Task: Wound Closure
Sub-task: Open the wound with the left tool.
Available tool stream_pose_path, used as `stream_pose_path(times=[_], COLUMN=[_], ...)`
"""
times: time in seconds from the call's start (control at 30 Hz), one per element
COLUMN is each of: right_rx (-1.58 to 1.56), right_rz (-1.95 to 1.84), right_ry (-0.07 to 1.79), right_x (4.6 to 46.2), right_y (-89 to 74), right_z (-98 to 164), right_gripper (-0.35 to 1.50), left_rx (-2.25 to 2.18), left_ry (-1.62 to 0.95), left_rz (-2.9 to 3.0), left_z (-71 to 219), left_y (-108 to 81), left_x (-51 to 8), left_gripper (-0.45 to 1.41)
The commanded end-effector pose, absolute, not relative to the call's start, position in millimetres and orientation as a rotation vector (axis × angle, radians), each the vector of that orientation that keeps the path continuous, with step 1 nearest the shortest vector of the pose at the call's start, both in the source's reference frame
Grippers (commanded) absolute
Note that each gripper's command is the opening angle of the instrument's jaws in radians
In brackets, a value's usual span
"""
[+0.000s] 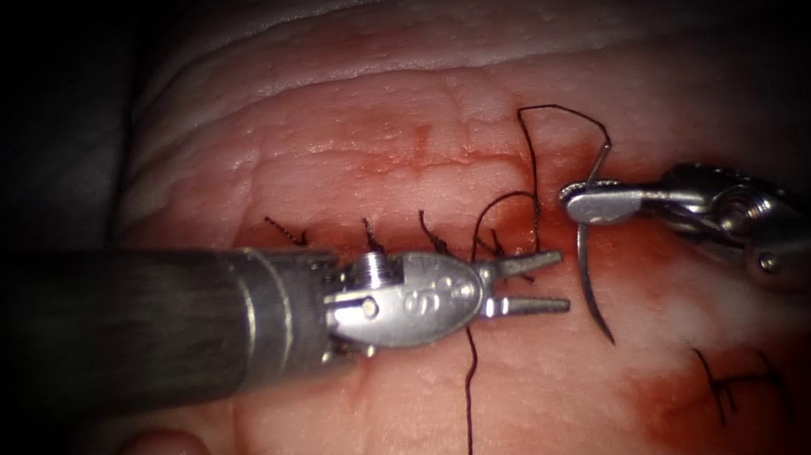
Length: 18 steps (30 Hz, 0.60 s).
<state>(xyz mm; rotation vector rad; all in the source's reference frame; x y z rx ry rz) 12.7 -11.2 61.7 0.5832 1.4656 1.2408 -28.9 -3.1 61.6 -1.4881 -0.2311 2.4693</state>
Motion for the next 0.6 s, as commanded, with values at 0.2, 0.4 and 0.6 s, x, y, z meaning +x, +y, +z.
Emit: stream_pose_path(times=[0.2, 0.4, 0.6], right_rx=[0.494, 0.431, 0.397], right_rz=[1.177, 1.140, 1.096], right_ry=[1.503, 1.519, 1.527], right_x=[12.1, 11.6, 12.2], right_y=[-11.3, -11.1, -11.5], right_z=[62.0, 61.3, 60.9], right_gripper=[-0.35, -0.35, -0.35], left_rx=[-1.303, -1.085, -1.031], left_ry=[-0.332, -0.411, -0.420], left_rz=[2.535, 2.633, 2.644], left_z=[65.3, 69.6, 71.3], left_y=[-3.5, -3.5, -2.4], left_x=[-29.8, -30.2, -30.7], left_gripper=[-0.45, -0.45, -0.45])
